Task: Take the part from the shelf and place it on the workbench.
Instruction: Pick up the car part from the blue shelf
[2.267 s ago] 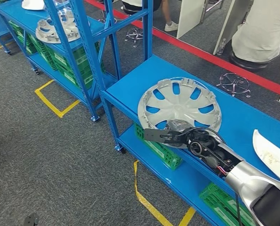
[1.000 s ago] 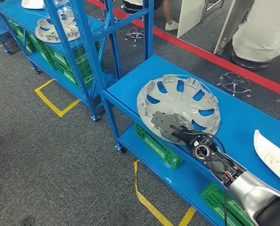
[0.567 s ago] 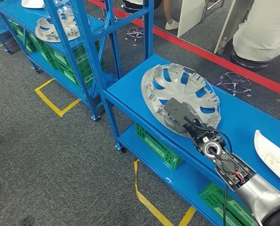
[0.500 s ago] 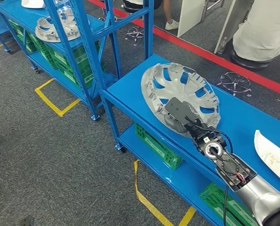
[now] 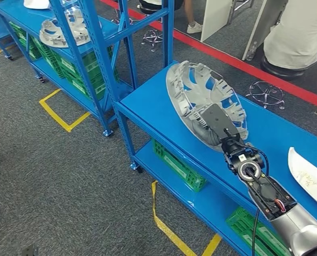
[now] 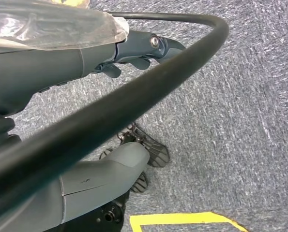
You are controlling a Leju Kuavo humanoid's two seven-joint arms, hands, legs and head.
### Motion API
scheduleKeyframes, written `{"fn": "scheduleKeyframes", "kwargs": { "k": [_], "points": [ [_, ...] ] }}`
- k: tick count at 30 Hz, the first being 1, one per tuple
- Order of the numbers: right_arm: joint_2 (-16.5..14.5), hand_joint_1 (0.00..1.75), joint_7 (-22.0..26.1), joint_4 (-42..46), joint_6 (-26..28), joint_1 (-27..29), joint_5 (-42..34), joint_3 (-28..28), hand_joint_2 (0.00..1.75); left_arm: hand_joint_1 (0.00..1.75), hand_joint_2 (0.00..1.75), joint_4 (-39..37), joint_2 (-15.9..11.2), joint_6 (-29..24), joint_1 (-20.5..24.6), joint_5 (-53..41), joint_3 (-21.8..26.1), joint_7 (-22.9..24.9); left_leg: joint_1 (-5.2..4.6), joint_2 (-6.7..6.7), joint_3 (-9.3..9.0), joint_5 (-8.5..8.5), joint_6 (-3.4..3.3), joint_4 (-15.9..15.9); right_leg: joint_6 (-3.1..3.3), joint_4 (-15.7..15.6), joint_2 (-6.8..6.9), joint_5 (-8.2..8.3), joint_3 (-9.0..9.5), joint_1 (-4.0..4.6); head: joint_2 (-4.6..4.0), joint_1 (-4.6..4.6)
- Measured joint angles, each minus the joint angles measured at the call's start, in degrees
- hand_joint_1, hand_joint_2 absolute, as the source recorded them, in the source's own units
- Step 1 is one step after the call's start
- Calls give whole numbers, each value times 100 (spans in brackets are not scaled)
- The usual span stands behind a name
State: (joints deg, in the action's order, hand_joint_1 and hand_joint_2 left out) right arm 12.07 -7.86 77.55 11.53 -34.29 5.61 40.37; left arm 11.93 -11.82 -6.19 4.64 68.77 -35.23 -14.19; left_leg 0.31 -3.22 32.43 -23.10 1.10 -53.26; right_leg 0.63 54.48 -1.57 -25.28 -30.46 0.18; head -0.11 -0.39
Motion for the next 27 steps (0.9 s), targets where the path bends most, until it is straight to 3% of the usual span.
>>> {"fn": "scheduleKeyframes", "kwargs": {
  "k": [8, 27],
  "points": [
    [2, 175, 893, 546, 379, 222, -323, -254, 175, 0, 175, 0, 2, -41, -1, 4, 0, -17, 0, 0, 3, 0, 0, 0, 0, 0, 0, 0, -4, 0, 0, 1],
    [0, 175, 2072, 2217, 682, 780, -417, -630, 175, 0, 175, 0, 15, -138, 0, 24, 0, -21, 0, -3, 18, 0, 0, 0, -1, 0, 3, -1, -14, 0, 0, 4]
  ]
}}
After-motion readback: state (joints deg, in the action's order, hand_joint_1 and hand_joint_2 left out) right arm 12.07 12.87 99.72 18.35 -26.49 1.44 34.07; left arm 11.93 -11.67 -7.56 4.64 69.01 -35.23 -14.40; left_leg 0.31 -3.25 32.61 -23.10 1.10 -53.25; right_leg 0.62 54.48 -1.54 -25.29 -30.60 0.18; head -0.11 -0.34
